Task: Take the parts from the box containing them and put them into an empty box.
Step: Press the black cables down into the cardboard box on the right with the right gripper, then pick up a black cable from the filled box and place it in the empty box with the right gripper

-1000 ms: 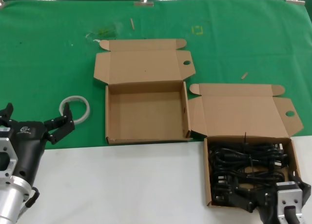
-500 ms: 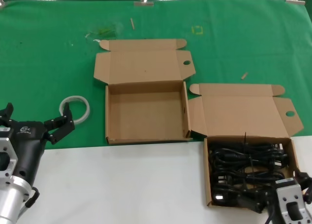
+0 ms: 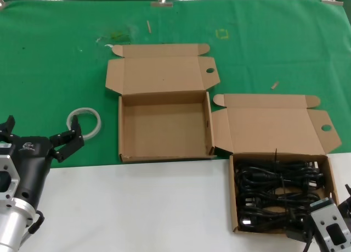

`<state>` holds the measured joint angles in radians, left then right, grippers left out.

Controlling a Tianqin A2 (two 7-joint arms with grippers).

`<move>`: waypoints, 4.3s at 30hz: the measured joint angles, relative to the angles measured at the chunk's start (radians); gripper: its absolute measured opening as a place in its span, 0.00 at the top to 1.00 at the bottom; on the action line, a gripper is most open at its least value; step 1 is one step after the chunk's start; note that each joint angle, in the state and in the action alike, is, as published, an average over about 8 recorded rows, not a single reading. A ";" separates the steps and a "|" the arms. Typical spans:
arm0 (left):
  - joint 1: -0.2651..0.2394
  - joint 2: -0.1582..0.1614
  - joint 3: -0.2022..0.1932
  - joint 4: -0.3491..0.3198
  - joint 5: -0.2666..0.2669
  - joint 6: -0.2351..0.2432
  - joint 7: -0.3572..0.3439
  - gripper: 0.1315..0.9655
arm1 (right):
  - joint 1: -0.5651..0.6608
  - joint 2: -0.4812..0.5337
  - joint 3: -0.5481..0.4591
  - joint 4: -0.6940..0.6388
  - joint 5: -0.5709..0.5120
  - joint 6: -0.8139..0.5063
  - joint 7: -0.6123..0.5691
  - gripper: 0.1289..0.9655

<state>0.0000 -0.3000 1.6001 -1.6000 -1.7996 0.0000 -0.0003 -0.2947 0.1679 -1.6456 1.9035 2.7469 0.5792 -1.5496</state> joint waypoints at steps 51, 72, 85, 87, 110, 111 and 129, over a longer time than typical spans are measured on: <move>0.000 0.000 0.000 0.000 0.000 0.000 0.000 0.00 | 0.226 0.000 -0.036 -0.243 0.006 -0.086 -0.101 0.00; 0.000 0.000 0.000 0.000 0.000 0.000 0.000 0.00 | 0.293 0.000 -0.048 -0.388 0.006 -0.166 -0.089 0.00; 0.000 0.000 0.000 0.000 0.000 0.000 0.000 0.00 | 0.313 0.000 -0.046 -0.404 0.006 -0.171 -0.096 0.04; 0.000 0.000 0.000 0.000 0.000 0.000 0.000 0.00 | 0.311 0.000 -0.045 -0.400 0.006 -0.169 -0.096 0.04; 0.000 0.000 0.000 0.000 0.000 0.000 0.000 0.00 | 0.276 -0.004 -0.039 -0.353 0.006 -0.150 -0.073 0.41; 0.000 0.000 0.000 0.000 0.000 0.000 0.000 0.00 | 0.274 -0.004 -0.038 -0.351 0.006 -0.149 -0.073 0.44; 0.000 0.000 0.000 0.000 0.000 0.000 0.000 0.00 | 0.240 -0.010 -0.032 -0.269 0.006 -0.117 -0.086 0.78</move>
<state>0.0000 -0.3000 1.6001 -1.6000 -1.7994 0.0000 -0.0006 -0.0549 0.1582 -1.6780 1.6340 2.7530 0.4620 -1.6355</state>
